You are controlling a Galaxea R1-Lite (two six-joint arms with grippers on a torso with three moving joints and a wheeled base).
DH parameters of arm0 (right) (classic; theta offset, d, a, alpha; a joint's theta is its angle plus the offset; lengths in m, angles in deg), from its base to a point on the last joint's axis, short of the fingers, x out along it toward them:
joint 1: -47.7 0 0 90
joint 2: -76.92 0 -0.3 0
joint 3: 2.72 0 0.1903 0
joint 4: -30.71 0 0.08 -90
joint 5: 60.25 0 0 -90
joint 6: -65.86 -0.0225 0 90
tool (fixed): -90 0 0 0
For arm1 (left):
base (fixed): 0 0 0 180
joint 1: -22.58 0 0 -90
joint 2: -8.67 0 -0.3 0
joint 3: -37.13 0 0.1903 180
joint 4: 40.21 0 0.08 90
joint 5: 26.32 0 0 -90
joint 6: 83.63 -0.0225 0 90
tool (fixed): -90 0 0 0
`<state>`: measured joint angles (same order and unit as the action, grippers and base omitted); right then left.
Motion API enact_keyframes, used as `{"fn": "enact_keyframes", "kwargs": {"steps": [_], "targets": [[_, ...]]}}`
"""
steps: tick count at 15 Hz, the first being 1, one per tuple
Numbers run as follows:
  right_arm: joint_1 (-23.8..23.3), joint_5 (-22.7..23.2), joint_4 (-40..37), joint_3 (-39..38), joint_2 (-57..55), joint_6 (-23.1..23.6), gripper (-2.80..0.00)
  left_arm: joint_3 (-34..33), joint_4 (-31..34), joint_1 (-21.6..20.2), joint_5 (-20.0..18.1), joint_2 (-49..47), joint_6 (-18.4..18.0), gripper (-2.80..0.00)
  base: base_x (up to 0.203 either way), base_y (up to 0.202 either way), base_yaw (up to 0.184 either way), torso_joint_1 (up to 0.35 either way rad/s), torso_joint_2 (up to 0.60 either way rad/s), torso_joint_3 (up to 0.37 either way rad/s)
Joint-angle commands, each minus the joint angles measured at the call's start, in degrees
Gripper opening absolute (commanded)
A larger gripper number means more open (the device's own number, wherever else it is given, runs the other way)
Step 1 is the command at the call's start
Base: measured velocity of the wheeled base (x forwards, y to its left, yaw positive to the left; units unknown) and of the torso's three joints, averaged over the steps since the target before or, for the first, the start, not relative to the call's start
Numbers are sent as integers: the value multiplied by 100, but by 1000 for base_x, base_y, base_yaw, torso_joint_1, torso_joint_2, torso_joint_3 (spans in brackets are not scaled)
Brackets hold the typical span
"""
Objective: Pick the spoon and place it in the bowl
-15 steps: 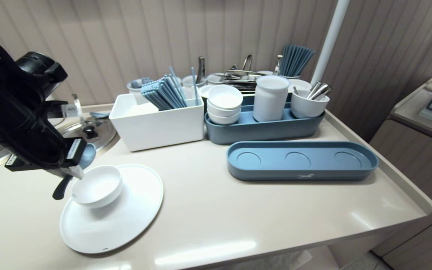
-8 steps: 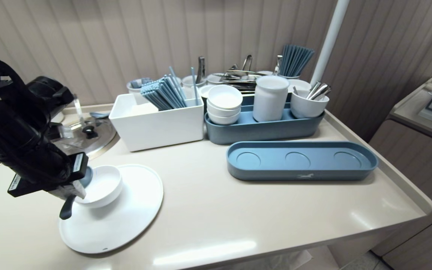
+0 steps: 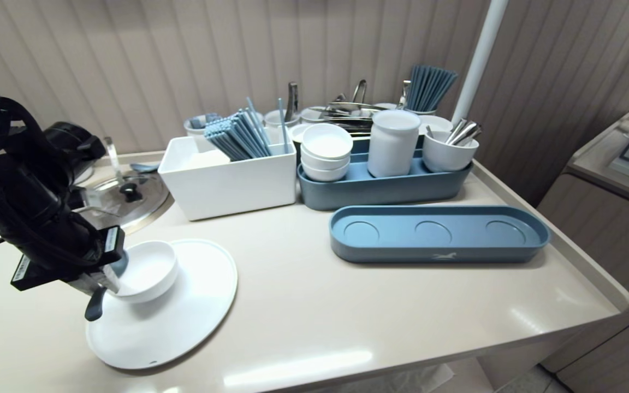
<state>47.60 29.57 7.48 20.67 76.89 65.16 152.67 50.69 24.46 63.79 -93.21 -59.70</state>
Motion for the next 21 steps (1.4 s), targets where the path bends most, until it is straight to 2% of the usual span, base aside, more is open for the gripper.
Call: {"fn": "enact_keyframes", "kwargs": {"steps": [1,5,14,15,16,21], "targets": [[1,0,4,-2,0,0,-280,38,31,-110,10,-222,9,-280,0,0,0,0,0,0],[1,0,4,-2,-6,0,-280,208,31,-215,-9,-583,-11,-280,0,0,0,0,0,0],[1,0,4,-2,-6,0,-280,301,31,32,-13,-765,-29,-280,0,0,0,0,0,0],[1,0,4,-1,-4,0,-280,310,31,30,-37,-754,-29,-225,0,0,0,0,0,0],[1,0,4,-2,0,0,-280,301,31,23,-52,-754,-29,0,0,0,0,0,0,0],[1,0,4,-2,1,0,-280,563,43,23,-59,-701,1,0,0,0,0,0,0,0]]}}
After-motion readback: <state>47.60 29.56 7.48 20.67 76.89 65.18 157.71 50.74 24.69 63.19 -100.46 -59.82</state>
